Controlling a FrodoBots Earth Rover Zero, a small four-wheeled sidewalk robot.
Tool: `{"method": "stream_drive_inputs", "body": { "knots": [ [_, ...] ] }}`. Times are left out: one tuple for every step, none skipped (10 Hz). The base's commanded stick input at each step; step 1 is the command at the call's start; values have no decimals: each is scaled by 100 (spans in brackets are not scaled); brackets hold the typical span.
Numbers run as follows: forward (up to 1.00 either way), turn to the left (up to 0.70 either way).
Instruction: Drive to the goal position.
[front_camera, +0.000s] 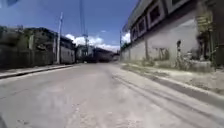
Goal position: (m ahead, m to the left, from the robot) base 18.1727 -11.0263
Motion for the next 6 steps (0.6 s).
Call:
{"method": "stream_drive_inputs", "body": {
  "knots": [
    [100, 0],
    [100, 0],
    [100, 0],
    [100, 1],
    [100, 2],
    [100, 5]
  ]
}}
